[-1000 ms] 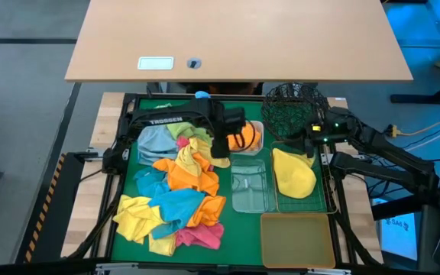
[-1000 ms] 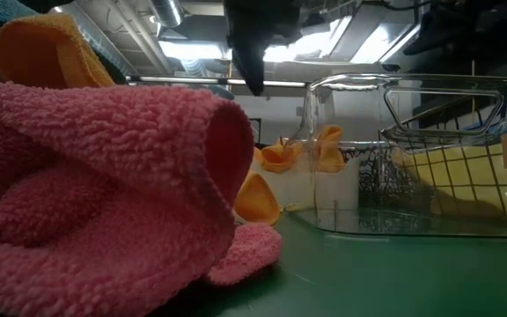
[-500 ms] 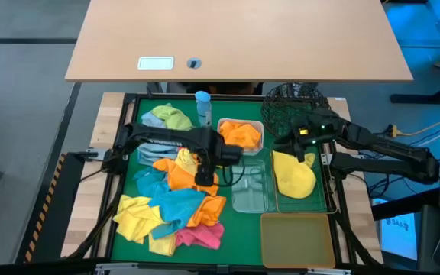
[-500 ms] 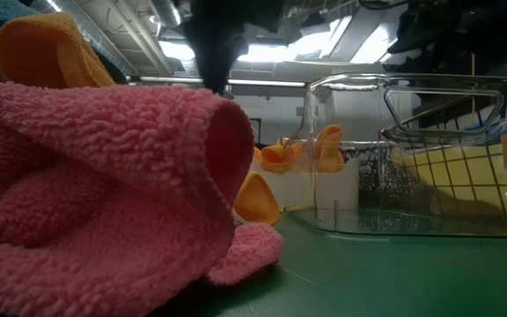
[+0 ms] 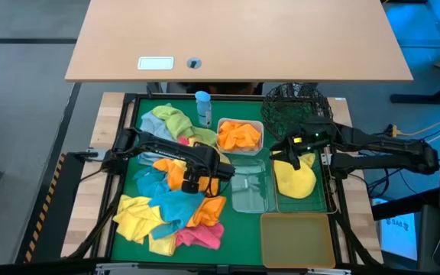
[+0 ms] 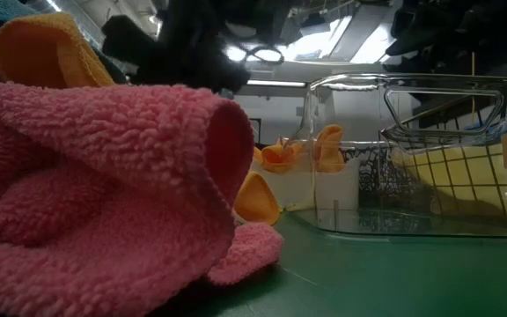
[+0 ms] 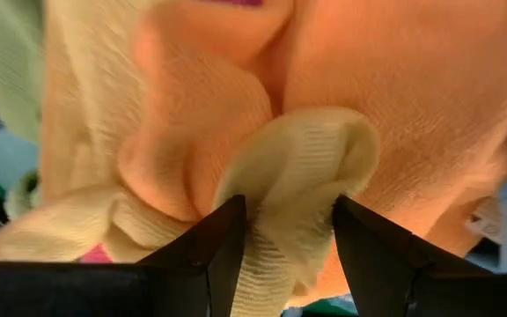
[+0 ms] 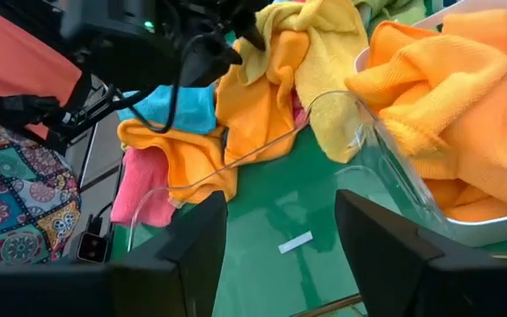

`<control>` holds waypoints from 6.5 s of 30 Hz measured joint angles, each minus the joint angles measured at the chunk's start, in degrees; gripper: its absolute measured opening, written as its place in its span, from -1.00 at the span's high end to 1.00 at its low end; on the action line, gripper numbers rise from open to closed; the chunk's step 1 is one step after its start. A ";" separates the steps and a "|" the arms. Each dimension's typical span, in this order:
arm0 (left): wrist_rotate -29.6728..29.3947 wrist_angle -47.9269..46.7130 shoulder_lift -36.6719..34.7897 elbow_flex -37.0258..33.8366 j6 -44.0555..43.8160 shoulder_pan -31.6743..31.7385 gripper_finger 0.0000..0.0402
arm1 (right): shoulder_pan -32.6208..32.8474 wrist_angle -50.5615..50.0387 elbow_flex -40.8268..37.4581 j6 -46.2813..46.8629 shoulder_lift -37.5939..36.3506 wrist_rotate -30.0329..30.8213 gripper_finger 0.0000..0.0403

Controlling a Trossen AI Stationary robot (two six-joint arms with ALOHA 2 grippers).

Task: Sort microfiber towel by color & place in baskets
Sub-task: Put the yellow towel into the gold wire basket, then put the blue towel into the transparent bin

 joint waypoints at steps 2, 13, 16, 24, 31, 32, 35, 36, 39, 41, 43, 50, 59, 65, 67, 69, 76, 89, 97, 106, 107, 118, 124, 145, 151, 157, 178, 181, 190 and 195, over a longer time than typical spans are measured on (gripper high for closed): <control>0.00 0.06 0.00 -1.52 -0.06 0.00 0.18 | 0.00 0.00 0.00 0.00 0.24 0.30 -0.05; -4.26 0.14 0.00 -2.33 -0.14 -1.25 0.95 | -0.07 0.04 0.00 0.01 0.41 1.96 -0.05; -4.46 -0.07 0.00 -2.17 0.16 -1.53 0.96 | -0.07 0.04 0.00 0.00 0.41 1.95 -0.05; -5.52 -0.27 -0.83 6.98 1.96 -1.42 0.99 | -0.04 4.78 0.00 -2.77 0.43 1.94 -0.05; -6.67 1.93 -1.99 18.80 1.94 -0.05 0.99 | 2.96 13.09 0.02 -7.47 1.48 2.71 -0.05; -6.72 2.75 -2.00 20.36 1.96 0.20 0.99 | 3.71 14.49 0.04 -8.23 1.87 3.50 -0.05; -6.75 5.60 -2.01 24.40 1.96 1.16 0.99 | 6.21 18.02 0.04 -11.12 3.62 6.77 -0.05; -6.73 6.52 -2.01 25.48 1.96 1.51 0.99 | 7.11 19.47 0.04 -12.41 4.41 8.12 -0.05; -6.77 11.02 -2.01 27.89 1.96 2.49 1.00 | 9.82 24.08 0.04 -16.09 7.13 12.04 -0.05; -6.64 14.00 -2.01 28.57 1.96 3.08 1.00 | 11.46 26.99 0.04 -18.26 8.85 14.38 -0.05; -6.46 17.25 -2.01 28.67 1.96 3.59 1.00 | 12.73 30.34 0.04 -20.39 10.68 16.82 -0.05; -6.35 26.70 -2.01 28.67 1.96 4.51 1.00 | 14.60 33.76 0.04 -23.80 15.59 23.18 -0.05; -4.99 40.62 -2.01 28.67 1.91 4.31 1.00 | 14.47 41.40 0.04 -23.78 20.94 24.00 -0.04; -4.39 41.89 -2.01 28.67 1.73 4.26 0.90 | 14.47 41.96 0.04 -23.76 21.13 22.52 0.27; -4.42 41.89 -2.01 28.67 1.61 4.26 0.86 | 14.47 41.84 0.04 -23.76 21.13 22.31 0.49; -4.44 41.84 -2.01 28.67 1.59 4.26 0.82 | 14.47 41.28 0.04 -23.76 20.87 22.28 0.74; -4.46 39.49 -2.57 28.67 0.27 4.15 0.59 | 14.47 27.98 4.28 -21.38 16.98 20.75 0.85; -2.72 15.20 -6.64 28.76 -3.10 4.15 0.36 | 14.49 -16.53 24.45 -9.06 10.01 18.42 0.92; -2.77 9.16 -6.71 28.71 -5.77 3.65 0.46 | 14.47 -35.74 36.61 -2.82 8.04 12.07 0.93; -2.56 6.27 -6.71 28.69 -5.92 2.15 0.55 | 14.47 -57.94 45.29 1.88 6.46 10.80 0.97; -2.54 5.88 -6.71 28.69 -6.08 1.86 0.55 | 14.47 -59.70 44.93 2.09 6.01 10.80 0.95; -2.54 5.02 -6.71 28.67 -6.26 -2.61 0.55 | 14.47 -59.69 28.27 9.48 4.70 8.26 0.96; -2.96 5.01 -6.71 28.67 -6.46 -4.87 0.55 | 14.47 -55.13 17.54 12.93 5.36 3.02 0.83; 7.51 -1.78 -6.73 26.12 -28.75 -8.05 0.30 | 14.43 -48.17 11.65 13.79 7.93 -0.79 0.29; 15.08 -1.83 -6.73 19.64 -30.10 -11.28 0.05 | 14.43 -48.54 11.65 13.79 7.93 -1.15 0.10; 17.53 -1.64 -6.71 11.76 -30.27 -15.70 0.00 | 14.43 -48.57 11.65 13.77 7.93 -1.30 0.09; 16.33 6.90 -6.67 3.40 -41.12 -22.91 0.03 | 14.43 -48.54 11.65 13.60 7.93 0.30 0.09; 14.57 6.63 -6.67 3.40 -41.72 -22.88 0.03 | 14.43 -48.54 11.65 13.61 7.93 0.30 0.09; 14.15 7.50 -6.67 1.42 -41.70 -22.88 0.34 | 14.43 -48.52 11.67 13.57 7.93 0.33 0.09; 15.32 8.32 -6.67 -1.62 -41.30 -22.74 0.81 | 14.43 -48.50 11.67 13.10 7.92 0.34 0.09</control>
